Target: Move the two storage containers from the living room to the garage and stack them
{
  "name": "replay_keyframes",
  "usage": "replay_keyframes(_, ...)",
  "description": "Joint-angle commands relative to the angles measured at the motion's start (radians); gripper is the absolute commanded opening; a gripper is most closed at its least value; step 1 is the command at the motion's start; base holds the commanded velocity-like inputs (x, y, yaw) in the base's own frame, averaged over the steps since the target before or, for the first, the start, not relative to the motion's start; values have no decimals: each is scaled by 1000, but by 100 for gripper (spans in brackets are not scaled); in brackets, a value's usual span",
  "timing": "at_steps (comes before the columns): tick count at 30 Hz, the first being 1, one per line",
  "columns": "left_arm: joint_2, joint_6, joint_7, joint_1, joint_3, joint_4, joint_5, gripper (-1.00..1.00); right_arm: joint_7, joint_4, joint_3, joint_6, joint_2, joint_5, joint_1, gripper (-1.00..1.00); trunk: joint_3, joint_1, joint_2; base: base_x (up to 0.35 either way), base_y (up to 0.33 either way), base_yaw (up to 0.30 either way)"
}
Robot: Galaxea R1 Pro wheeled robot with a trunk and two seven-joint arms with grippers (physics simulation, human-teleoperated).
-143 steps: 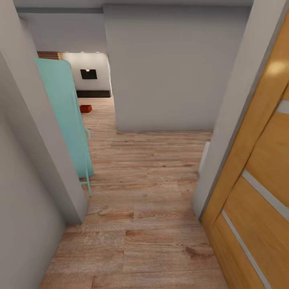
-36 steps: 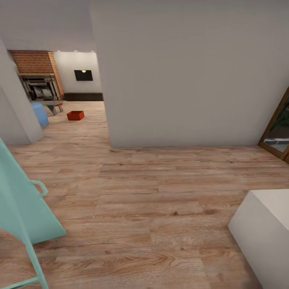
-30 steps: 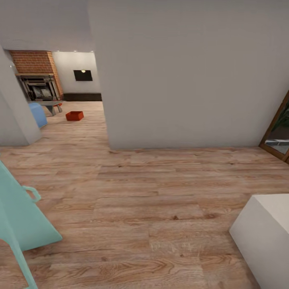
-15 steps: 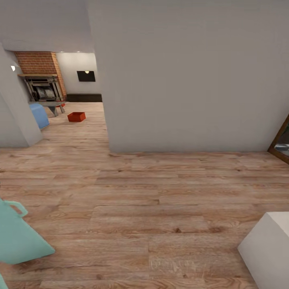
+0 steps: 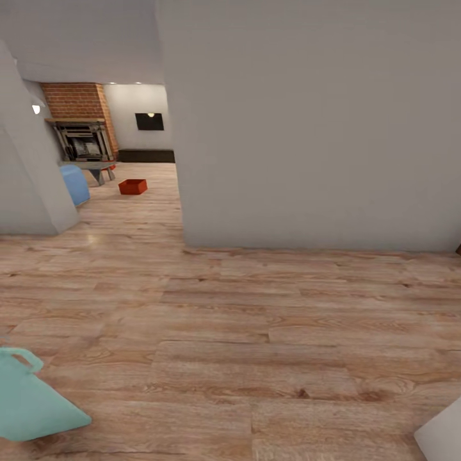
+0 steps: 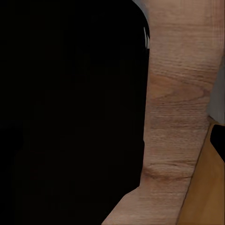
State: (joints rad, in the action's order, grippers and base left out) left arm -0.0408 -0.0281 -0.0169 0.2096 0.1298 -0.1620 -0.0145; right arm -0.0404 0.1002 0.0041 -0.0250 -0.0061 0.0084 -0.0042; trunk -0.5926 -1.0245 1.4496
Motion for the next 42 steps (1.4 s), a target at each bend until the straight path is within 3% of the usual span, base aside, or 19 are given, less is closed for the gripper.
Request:
replay_keyframes(1, -1, -3, -1, 1, 5, 1, -2, 100, -3, 0, 1, -3, 0, 1, 0, 100, -1, -1, 0, 325, 113, 178)
replay_keyframes(42, -8, -3, -1, 1, 5, 1, -2, 100, -2, 0, 1, -3, 0, 1, 0, 100, -1, -1, 0, 330, -2, 73)
